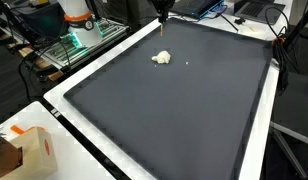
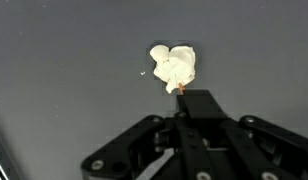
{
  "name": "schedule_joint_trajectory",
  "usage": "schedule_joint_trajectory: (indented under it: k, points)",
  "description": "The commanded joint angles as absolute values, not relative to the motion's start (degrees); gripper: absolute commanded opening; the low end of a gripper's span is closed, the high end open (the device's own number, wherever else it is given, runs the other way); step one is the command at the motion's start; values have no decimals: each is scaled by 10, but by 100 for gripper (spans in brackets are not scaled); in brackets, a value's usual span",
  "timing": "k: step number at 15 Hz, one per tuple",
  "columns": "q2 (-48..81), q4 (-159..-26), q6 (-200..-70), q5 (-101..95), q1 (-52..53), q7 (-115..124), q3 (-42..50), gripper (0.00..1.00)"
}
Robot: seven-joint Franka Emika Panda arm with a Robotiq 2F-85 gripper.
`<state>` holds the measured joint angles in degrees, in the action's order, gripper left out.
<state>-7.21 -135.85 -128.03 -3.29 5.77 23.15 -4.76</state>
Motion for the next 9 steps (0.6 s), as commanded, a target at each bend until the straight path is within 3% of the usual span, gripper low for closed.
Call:
schedule_joint_trajectory:
  k: [1, 3, 4, 9]
  points:
    - [-115, -1388, -1280, 9, 56, 187, -50, 3]
    - [-129, -1394, -1281, 23, 57, 170, -51, 3]
    - [-99, -1369, -1279, 0, 51, 193, -56, 13]
    - [-114, -1378, -1279, 8, 51, 184, -57, 13]
